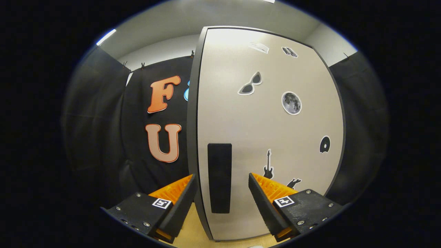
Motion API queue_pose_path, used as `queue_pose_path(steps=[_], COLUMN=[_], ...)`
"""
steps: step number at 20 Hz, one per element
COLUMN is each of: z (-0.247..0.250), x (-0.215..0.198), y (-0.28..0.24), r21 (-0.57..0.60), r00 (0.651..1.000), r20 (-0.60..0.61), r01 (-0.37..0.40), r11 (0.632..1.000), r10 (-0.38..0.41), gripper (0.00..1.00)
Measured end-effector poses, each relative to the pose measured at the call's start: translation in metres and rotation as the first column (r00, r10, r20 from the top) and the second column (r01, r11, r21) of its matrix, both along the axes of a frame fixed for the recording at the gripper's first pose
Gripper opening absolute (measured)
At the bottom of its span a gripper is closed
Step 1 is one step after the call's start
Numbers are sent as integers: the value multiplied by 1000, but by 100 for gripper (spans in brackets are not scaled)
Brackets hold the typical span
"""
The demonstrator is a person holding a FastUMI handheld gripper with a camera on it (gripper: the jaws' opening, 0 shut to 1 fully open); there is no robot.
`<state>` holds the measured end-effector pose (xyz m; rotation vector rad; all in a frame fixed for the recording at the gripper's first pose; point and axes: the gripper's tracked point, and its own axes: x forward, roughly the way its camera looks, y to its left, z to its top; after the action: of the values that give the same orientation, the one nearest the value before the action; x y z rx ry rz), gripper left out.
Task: Open the shoe cabinet door, grab the shoes and put them into the shoe cabinet, then close the shoe cabinet door.
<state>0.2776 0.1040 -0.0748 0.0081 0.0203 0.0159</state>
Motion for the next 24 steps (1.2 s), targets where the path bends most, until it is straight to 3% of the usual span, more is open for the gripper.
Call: queue_pose_path(steps=[4,6,7,9,15,24], z=[-6,-10,-10,-10,-7,-1], x=[4,5,2,5,-10,-64], y=[1,2,3,4,3,-17], r21=[-28,-26,-21,-5,25,51], r00=[1000,1000,1000,1000,999,997], r20=[-14,-25,-24,-26,-42,-37], r01=[15,16,8,7,-33,-66], r11=[999,1000,1000,1000,999,997], r10=[-16,-17,-9,-7,34,68], gripper=[78,63,47,37,30,29])
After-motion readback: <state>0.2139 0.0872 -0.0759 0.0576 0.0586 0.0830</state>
